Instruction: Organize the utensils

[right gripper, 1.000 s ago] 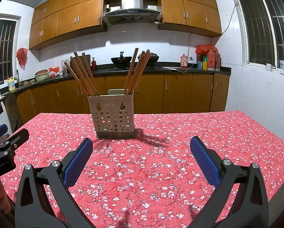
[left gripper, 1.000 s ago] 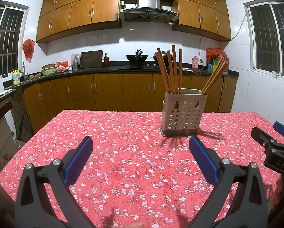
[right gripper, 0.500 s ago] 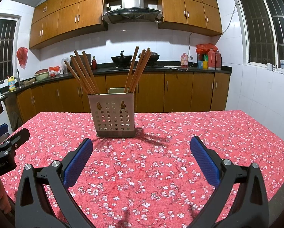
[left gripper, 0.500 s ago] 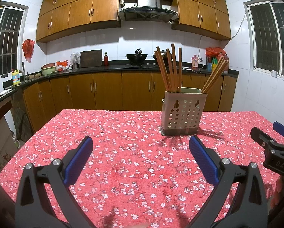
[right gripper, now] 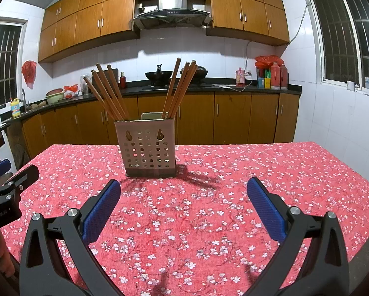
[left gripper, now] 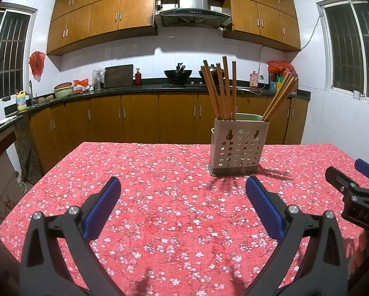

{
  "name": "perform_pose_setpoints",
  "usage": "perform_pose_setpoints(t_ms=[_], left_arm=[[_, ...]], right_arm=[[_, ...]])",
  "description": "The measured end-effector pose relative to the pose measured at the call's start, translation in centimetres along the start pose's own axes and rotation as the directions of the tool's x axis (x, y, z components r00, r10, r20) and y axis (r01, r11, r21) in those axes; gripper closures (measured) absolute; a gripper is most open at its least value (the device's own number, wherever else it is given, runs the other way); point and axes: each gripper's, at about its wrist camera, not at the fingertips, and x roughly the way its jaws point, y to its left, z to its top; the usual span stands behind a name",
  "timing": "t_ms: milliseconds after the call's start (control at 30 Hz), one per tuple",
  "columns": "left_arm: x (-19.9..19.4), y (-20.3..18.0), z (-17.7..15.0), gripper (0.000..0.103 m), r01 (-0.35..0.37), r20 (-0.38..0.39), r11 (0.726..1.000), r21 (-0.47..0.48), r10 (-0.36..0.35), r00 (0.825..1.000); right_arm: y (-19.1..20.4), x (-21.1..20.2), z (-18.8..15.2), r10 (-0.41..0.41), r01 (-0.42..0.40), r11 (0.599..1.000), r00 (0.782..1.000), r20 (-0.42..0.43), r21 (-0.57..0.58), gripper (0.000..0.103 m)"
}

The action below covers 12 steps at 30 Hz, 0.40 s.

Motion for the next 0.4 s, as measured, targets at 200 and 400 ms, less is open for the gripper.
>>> perform_pose_setpoints(t_ms=[200,400], left_arm=[[0.04,0.34,-0.08,0.004,-0.007,-0.004,1.000,0.000,0.007,1.000],[0.05,0.51,0.18,0.004,-0.001,-0.010,1.000,-0.003,0.001,1.000]], right_arm=[[-0.05,0.05,0.03,0.000,0.000,1.000,1.000,0.000,0.000,0.002],[-0.08,0.03,0.05,0.000,0.000,1.000,1.000,0.000,0.001,0.002]])
